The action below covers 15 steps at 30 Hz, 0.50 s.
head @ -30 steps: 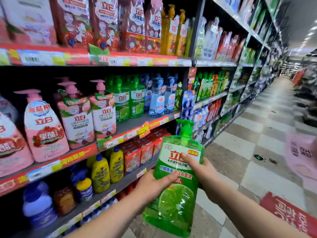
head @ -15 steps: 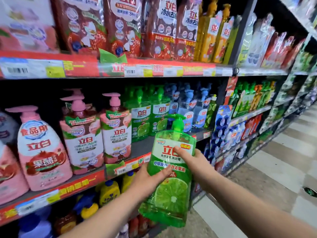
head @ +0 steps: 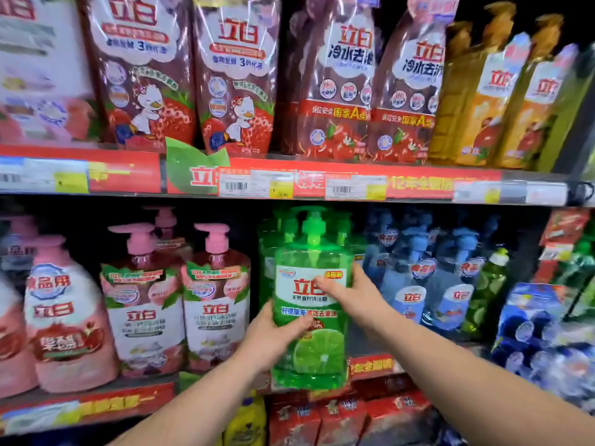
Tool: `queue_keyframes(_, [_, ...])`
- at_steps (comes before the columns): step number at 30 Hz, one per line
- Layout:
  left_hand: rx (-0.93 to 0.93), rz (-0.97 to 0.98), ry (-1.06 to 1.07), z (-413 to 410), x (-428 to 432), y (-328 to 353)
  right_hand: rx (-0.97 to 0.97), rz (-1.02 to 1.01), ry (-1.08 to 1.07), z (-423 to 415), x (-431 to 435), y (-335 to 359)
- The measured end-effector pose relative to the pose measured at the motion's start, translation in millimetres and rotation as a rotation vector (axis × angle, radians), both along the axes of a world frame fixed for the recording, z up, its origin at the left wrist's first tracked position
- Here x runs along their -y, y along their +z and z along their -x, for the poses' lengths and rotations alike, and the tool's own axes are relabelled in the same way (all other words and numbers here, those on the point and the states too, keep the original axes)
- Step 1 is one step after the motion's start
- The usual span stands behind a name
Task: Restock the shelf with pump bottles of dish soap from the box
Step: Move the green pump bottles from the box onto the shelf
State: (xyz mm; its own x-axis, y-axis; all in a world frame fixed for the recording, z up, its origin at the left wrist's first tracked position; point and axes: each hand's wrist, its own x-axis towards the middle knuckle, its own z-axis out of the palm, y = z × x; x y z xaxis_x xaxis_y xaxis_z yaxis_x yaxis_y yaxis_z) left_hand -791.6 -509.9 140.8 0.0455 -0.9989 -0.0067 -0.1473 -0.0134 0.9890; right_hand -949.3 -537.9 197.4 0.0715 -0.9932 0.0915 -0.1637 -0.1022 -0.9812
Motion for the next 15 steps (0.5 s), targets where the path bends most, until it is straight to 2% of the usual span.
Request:
queue_keyframes(5, [0.035,0.028,0.111,11.6,25.1,-7.0,-0.116,-0.004,0.120,17.3,37.2,-7.1])
queue_keyframes(15, [0.084,-0.023,0.223,12.0,45.3,-26.5,-0.147,-0.022,0.209,12.9,71.8,-39.7])
